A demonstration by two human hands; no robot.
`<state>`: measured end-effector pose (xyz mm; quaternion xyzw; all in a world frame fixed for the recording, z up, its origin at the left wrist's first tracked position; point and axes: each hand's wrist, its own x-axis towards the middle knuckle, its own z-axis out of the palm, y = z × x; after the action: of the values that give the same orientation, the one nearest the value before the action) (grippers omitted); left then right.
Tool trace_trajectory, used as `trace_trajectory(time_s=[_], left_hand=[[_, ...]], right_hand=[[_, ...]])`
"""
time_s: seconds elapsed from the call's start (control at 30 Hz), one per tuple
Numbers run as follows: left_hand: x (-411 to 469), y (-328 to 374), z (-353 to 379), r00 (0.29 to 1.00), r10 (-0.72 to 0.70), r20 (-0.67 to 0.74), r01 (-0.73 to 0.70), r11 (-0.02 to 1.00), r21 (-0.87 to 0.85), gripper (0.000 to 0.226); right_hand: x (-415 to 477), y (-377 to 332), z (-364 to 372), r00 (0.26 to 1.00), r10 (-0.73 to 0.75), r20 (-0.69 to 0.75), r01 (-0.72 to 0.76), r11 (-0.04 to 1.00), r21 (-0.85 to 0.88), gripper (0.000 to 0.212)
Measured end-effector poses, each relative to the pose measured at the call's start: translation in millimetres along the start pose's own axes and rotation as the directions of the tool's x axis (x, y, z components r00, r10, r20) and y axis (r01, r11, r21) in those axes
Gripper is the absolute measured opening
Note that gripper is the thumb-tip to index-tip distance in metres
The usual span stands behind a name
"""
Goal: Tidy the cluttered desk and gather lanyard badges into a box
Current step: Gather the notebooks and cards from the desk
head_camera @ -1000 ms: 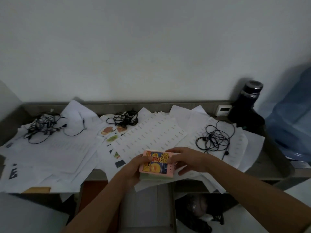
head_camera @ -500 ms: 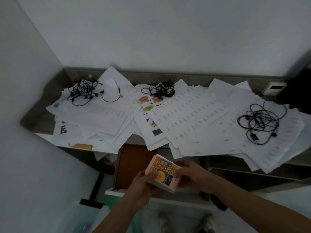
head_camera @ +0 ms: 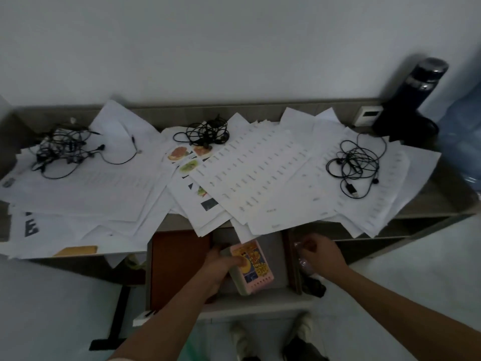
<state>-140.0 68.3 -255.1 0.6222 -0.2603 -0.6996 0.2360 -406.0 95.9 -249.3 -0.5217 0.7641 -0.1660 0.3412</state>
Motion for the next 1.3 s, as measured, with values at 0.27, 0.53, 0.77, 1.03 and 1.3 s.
trace_trajectory(time_s=[0.27, 0.53, 0.77, 1.03, 1.3], left_hand=[[39, -11, 62, 0.977, 0.062, 0.203, -0.111, 0.964, 0.241, 0.06], [47, -35, 63, 0.984, 0.15, -0.095, -0.049, 0.744, 0.666, 0.059], [48, -42, 78, 0.993, 0.105, -0.048, -0.046, 0.745, 0.666, 0.013], [45, -47, 79, 0.988, 0.033, -0.153, 0.037, 0.899, 0.437, 0.02], [-8, -8, 60, 0.894, 0.3, -0.333, -0.084, 0.842, 0.533, 0.014]], right_hand=[[-29, 24, 1, 0.863, 0.307, 0.401, -0.404, 0.896, 0.184, 0.019], [-29, 29, 2, 0.809, 0.246, 0.534, -0.397, 0.899, 0.187, 0.036], [-16, 42, -3, 0.741, 0.189, 0.644, -0.394, 0.9, 0.189, 0.043], [-5, 54, -3, 0.7, 0.134, 0.701, -0.308, 0.943, 0.127, 0.046], [1, 5, -49, 0.813, -0.475, 0.337, 0.503, 0.864, 0.006, 0.022]])
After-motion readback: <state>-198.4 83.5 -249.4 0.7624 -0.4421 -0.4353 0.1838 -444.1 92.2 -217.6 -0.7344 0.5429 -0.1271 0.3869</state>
